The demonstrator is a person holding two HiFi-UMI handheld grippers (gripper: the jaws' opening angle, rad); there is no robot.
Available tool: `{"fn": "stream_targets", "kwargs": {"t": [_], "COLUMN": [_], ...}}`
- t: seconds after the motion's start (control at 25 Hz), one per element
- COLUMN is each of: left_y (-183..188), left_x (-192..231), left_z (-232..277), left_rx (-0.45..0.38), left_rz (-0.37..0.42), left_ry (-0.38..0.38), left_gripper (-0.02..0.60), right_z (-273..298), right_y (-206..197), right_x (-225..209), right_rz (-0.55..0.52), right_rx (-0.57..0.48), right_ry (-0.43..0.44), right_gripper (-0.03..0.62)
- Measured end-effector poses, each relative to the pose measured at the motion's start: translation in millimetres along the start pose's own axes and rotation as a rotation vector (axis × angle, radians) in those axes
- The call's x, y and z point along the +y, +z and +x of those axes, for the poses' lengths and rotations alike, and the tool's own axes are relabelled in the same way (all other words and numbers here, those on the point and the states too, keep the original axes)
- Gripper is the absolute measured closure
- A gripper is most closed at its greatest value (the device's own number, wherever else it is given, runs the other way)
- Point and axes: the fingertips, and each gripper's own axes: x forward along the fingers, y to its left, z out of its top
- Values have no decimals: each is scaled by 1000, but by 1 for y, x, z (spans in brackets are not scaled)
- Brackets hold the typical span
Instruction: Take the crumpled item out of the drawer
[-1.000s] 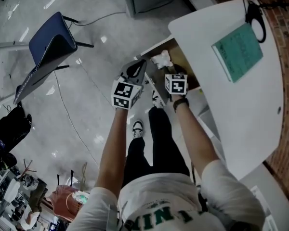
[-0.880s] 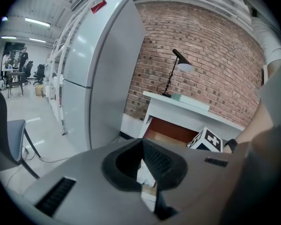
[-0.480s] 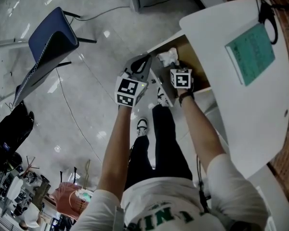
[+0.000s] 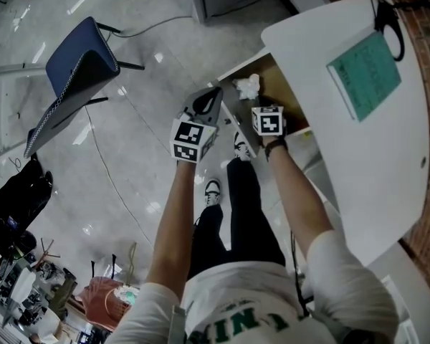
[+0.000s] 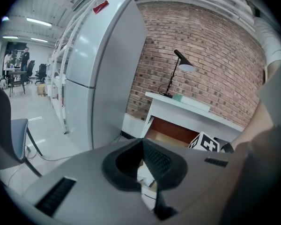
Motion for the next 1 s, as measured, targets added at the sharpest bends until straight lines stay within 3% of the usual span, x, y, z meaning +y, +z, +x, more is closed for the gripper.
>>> {"fn": "stream_targets", "kwargs": {"t": [0.36, 1.0], "left_y": [8, 50], "left_x": [-14, -63], "left_z": [-30, -121], "left_rx": [6, -42], "left_rz": [2, -10], "left_ry": [9, 83], "left_gripper": [584, 584], "right_z": [-46, -211], "right_y": [7, 18], "right_x": [9, 40], "right_rz": [-11, 40], "right_rx": [-44, -252], "right_ry": [-8, -35], "right_gripper": [592, 592]}}
